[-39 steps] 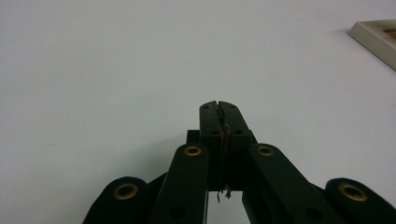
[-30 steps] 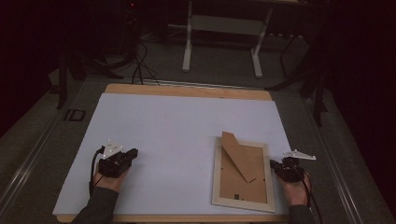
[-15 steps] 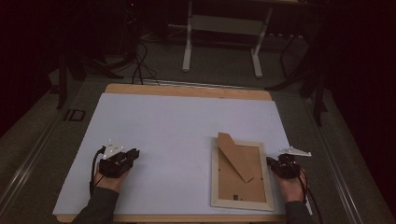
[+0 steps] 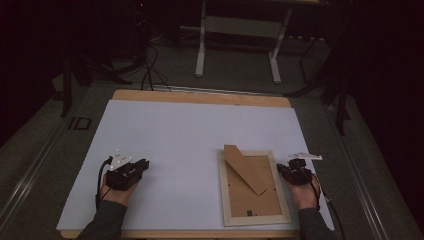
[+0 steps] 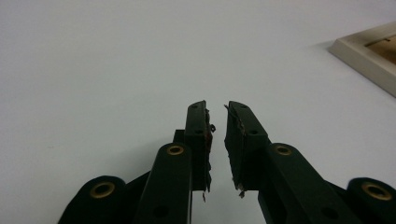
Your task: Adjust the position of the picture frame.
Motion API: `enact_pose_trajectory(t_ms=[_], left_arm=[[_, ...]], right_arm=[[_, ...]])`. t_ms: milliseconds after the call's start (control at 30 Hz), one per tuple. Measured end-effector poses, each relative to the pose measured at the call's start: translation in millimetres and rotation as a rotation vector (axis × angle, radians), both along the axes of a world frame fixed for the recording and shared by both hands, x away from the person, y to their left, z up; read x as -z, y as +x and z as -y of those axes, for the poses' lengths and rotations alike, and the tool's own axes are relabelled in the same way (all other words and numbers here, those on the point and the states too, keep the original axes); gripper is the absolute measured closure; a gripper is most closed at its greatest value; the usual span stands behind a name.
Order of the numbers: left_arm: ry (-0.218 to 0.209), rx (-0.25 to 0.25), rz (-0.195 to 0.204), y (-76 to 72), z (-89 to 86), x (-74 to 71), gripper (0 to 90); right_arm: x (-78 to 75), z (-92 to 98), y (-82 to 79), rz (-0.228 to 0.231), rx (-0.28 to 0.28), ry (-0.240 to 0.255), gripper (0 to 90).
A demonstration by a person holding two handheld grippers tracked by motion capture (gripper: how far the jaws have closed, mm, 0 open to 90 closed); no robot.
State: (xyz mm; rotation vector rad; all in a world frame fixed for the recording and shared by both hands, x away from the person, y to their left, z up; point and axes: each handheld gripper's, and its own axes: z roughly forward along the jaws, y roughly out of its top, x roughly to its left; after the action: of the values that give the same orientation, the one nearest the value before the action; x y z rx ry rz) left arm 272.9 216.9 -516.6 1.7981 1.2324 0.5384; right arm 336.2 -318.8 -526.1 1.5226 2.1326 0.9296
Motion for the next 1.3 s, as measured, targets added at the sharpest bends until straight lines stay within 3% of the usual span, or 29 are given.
enact_pose_trajectory(t_ms=[400, 600, 800, 1033, 1300], left_arm=[[-0.006, -0.008, 0.003, -0.5, -3.0, -0.5, 79.8], [-0.014, -0.015, 0.004, -0.7, -4.4, -0.3, 79.4], [-0.015, -0.017, 0.003, -0.5, -4.6, 0.2, 79.2], [-0.016, -0.018, 0.002, -0.5, -4.7, 0.5, 79.0], [-0.015, -0.018, 0.002, -0.8, -4.7, 0.6, 78.8]], right_arm=[[-2.1, -35.7, 22.5, -0.020, -0.087, -0.030, 89.6], [-6.8, -42.9, 27.9, -0.008, -0.120, -0.053, 85.3], [-20.9, -37.8, 20.8, 0.025, -0.157, -0.008, 75.5], [-33.1, -45.4, 7.7, 0.044, -0.249, -0.027, 68.7], [-38.9, -52.9, -4.7, 0.023, -0.345, -0.046, 65.0]])
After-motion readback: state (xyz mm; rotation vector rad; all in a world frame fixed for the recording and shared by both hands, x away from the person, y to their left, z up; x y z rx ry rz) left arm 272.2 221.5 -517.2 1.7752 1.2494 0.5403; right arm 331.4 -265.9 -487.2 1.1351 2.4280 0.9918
